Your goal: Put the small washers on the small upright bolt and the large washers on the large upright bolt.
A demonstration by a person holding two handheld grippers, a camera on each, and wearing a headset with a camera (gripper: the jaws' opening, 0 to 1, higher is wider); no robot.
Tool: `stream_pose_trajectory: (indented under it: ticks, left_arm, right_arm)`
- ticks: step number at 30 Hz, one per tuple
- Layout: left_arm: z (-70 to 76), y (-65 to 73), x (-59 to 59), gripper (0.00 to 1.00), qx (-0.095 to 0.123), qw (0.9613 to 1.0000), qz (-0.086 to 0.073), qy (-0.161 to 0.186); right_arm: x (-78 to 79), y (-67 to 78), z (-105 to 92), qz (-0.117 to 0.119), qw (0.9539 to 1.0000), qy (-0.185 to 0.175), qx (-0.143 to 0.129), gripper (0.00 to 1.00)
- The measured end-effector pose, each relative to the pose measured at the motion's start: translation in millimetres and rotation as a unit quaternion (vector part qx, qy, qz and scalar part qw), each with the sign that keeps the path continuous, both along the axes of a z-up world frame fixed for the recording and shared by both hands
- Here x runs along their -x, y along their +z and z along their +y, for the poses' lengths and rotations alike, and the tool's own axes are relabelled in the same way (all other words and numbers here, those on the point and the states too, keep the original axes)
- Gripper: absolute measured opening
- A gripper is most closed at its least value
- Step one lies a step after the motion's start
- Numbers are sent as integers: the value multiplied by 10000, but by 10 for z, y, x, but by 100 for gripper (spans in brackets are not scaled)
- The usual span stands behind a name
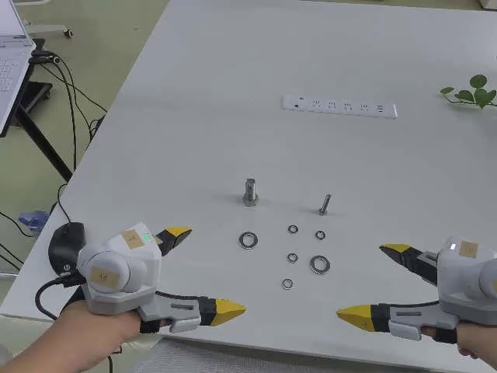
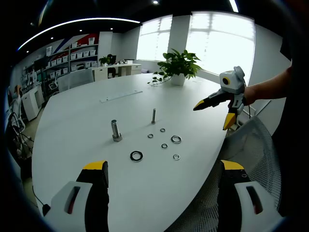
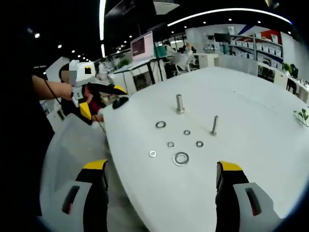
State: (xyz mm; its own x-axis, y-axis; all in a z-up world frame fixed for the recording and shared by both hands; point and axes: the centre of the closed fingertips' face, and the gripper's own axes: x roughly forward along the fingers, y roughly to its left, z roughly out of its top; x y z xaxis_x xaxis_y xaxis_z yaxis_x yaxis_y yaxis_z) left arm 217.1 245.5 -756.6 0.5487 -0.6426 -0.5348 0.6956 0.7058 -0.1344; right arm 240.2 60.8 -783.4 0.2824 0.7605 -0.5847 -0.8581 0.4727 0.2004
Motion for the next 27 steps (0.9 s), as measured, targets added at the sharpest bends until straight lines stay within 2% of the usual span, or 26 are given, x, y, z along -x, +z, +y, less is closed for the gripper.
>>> stream_pose_trajectory:
  ticks: [15,19,27]
  left_arm:
    - [-15,-5,-2,93,15,10000,45,-19]
    - [-11,3,-27,94,-9,10000,-14,4]
    - [-27,13,-39,93,-3,10000,1,-32]
  right_arm:
    - [-20,-29,-18,23,10000,-13,44,95]
    - [-23,-35,-21,59,10000,-17,41,95]
    - [-64,-33,12,100,9999,-35,21,96]
